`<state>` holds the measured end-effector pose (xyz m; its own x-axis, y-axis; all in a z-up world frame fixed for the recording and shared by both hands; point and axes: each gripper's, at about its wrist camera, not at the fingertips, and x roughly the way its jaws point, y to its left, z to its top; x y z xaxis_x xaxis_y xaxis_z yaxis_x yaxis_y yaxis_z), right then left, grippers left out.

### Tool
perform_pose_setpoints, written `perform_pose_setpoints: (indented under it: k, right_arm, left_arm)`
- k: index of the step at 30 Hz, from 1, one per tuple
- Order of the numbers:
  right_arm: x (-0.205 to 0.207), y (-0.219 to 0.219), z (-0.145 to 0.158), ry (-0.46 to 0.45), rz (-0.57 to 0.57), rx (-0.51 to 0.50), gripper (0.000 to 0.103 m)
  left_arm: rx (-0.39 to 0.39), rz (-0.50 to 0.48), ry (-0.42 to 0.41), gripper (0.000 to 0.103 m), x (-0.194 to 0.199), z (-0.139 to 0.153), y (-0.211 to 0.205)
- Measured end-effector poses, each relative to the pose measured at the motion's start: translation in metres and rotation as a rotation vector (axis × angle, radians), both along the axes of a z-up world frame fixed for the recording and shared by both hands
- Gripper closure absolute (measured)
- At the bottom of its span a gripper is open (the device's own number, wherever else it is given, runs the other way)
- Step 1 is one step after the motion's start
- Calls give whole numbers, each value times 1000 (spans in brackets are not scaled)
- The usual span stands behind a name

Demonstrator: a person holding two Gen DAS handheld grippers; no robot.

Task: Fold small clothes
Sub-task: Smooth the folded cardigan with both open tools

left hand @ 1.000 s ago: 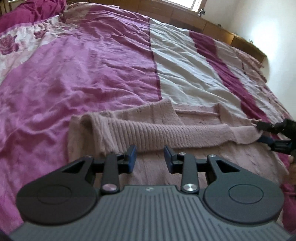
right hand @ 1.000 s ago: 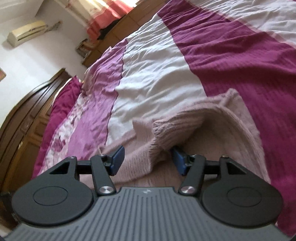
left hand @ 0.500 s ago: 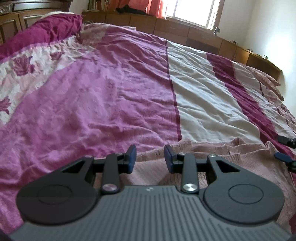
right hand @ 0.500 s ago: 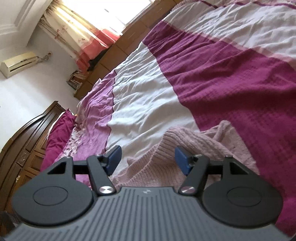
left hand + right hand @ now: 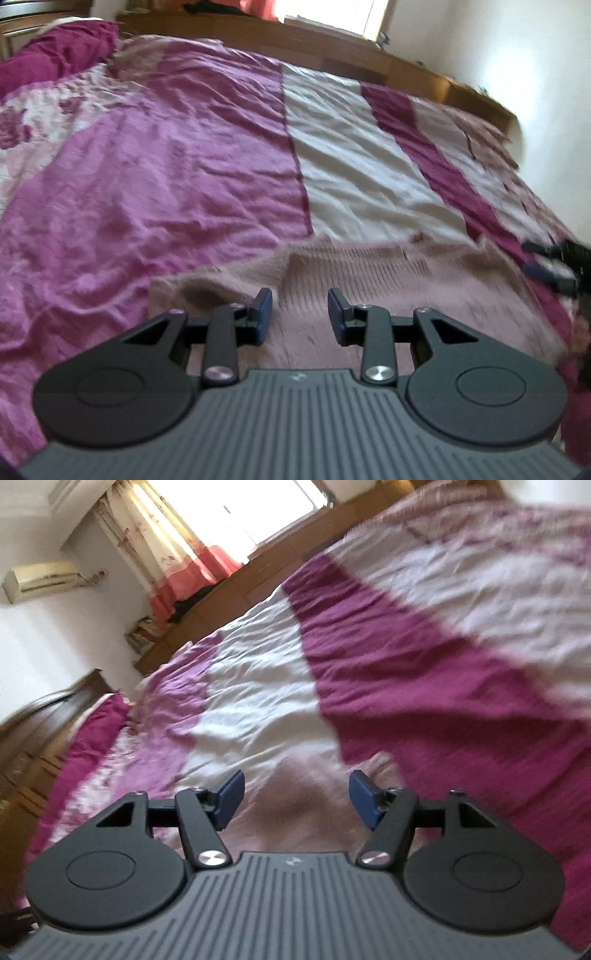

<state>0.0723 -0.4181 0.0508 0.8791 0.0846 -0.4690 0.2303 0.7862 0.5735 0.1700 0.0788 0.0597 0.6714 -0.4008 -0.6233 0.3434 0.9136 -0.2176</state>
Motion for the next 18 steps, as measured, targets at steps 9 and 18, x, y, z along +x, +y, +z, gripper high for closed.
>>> perform_pose_setpoints:
  k: [9, 18]
  right_arm:
    - [50, -18, -9, 134, 57, -93, 38]
    - [64, 24, -11, 124, 239, -218, 49]
  left_arm:
    - [128, 29, 33, 68, 25, -32, -1]
    - [35, 294, 15, 68, 58, -17, 34]
